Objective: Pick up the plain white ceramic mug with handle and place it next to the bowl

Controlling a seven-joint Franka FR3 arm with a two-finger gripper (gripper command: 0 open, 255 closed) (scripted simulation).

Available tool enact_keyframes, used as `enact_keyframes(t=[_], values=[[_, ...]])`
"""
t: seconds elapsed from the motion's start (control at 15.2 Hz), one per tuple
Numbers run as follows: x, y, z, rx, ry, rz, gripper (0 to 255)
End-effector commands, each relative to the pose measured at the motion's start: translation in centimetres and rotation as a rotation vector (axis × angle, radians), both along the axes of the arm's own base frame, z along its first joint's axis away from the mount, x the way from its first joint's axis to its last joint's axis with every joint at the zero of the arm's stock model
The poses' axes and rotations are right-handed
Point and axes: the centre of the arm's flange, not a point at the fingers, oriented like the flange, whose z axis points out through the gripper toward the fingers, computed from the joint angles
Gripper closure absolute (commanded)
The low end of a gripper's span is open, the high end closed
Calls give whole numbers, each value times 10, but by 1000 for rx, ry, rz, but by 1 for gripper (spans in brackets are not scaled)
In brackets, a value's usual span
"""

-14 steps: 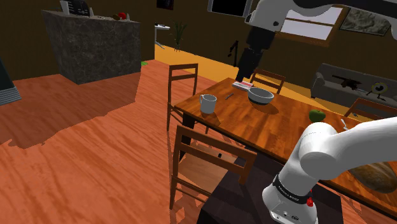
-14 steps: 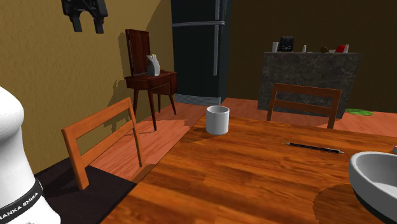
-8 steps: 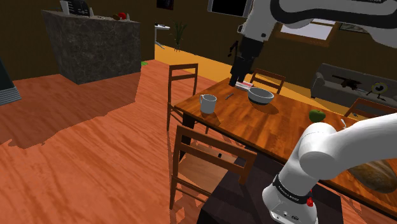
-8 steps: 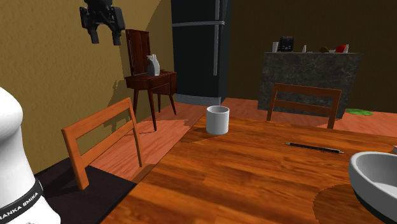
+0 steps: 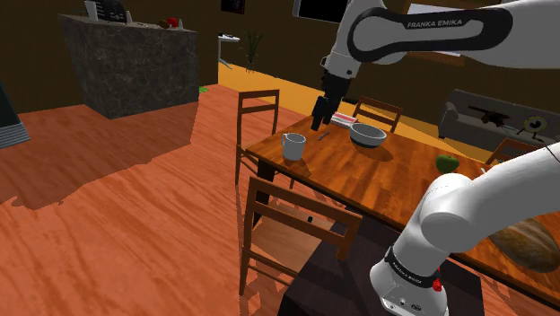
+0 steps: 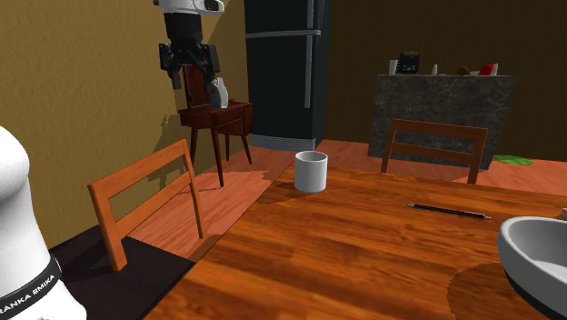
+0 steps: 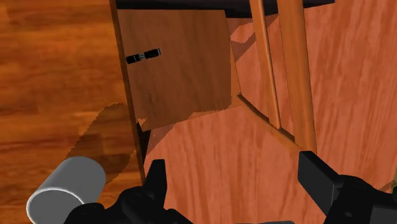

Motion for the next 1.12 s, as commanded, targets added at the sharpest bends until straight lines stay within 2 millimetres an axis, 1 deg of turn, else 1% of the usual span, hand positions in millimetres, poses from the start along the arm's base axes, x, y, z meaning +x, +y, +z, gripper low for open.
enact_keyframes(t=[0.0,1.06], values=[[17,-16,-16,-5,-2,4,0],[134,-136,-138,-39,-10,28,0]])
